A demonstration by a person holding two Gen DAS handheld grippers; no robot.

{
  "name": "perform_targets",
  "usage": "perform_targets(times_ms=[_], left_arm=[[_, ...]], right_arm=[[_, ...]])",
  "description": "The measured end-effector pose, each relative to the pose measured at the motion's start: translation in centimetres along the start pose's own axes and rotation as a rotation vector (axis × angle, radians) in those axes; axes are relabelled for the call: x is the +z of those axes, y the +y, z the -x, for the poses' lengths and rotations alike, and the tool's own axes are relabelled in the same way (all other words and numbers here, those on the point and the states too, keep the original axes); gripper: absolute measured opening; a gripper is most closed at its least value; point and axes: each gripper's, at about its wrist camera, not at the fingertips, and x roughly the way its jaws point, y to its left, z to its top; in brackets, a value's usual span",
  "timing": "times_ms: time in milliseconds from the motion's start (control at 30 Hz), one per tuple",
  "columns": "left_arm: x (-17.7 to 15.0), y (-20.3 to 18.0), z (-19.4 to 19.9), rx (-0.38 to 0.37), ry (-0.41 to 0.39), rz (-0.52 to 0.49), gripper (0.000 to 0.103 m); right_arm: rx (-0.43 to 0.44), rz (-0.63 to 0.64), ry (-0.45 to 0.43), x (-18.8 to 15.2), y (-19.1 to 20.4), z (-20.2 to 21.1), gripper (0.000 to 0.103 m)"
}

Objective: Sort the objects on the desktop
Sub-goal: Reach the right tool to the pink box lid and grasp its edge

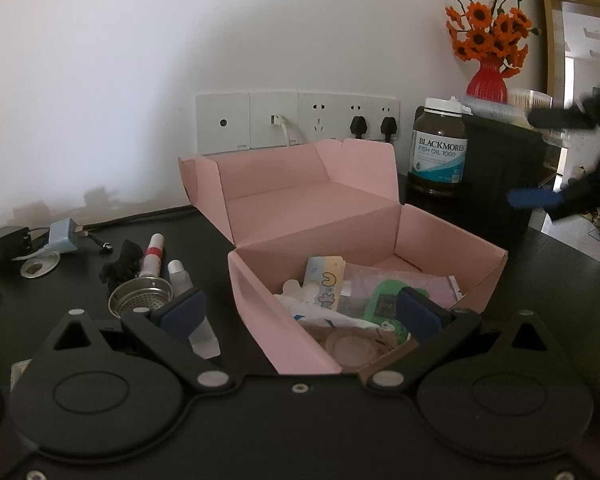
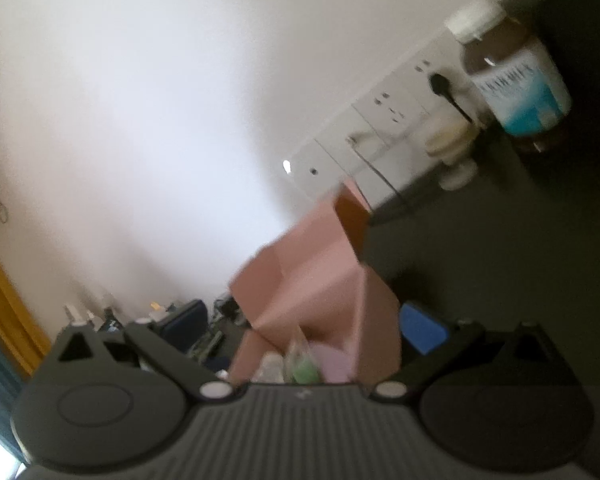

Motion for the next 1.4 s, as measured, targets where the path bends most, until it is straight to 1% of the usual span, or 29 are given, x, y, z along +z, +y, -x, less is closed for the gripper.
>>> perform_targets(times_ms=[67,167,267,467,633,700,800,900,1100,1200,1400], left_arm=[[0.0,0.1,-0.1,0.006,0.004,0.005,0.103],[0.0,0.3,-0.2,0.007,0.009,0.012,0.103],[0.0,0.4,-0.2,0.007,0.012,0.017,0.103],[0.1,0.5,-0.5,0.02,0.025,0.02,0.103],[0.2,1.0,-0.9,0.011,0.043,0.049,0.103],[0.2,1.1,-1.0,0.011,0.046,0.054,0.103],[0.2,1.0,-0.9,0.016,0.043,0.047,0.103],[0.2,0.8,-0.8,0.026,0.034,0.03,0.103],[0.2,0.9,-1.0,0.021,0.044,0.041,0.103],[0.3,1.1,-1.2,0.019,0.052,0.048,0.103],[0.2,0.9,-1.1,0.017,0.043,0.031,0.103]], right_arm=[[0.018,0.009,0.04,1.4,0.1,-1.0,0.102],[0.023,0.034,0.101,2.7,-0.3,-3.6,0.102],[0.041,-0.008,0.143,3.4,-1.7,-6.7,0.102],[0.074,-0.123,0.2,4.7,-4.8,-12.4,0.102],[0.143,-0.172,0.238,5.8,-5.8,-15.3,0.102],[0.179,-0.181,0.268,6.1,-6.0,-16.4,0.102],[0.192,-0.188,0.281,6.2,-6.0,-17.2,0.102],[0.202,-0.187,0.273,6.2,-5.8,-17.4,0.102],[0.263,-0.194,0.229,6.2,-5.7,-16.3,0.102],[0.279,-0.206,0.22,6.3,-5.6,-15.3,0.102],[0.283,-0.176,0.228,6.2,-5.5,-13.9,0.102]])
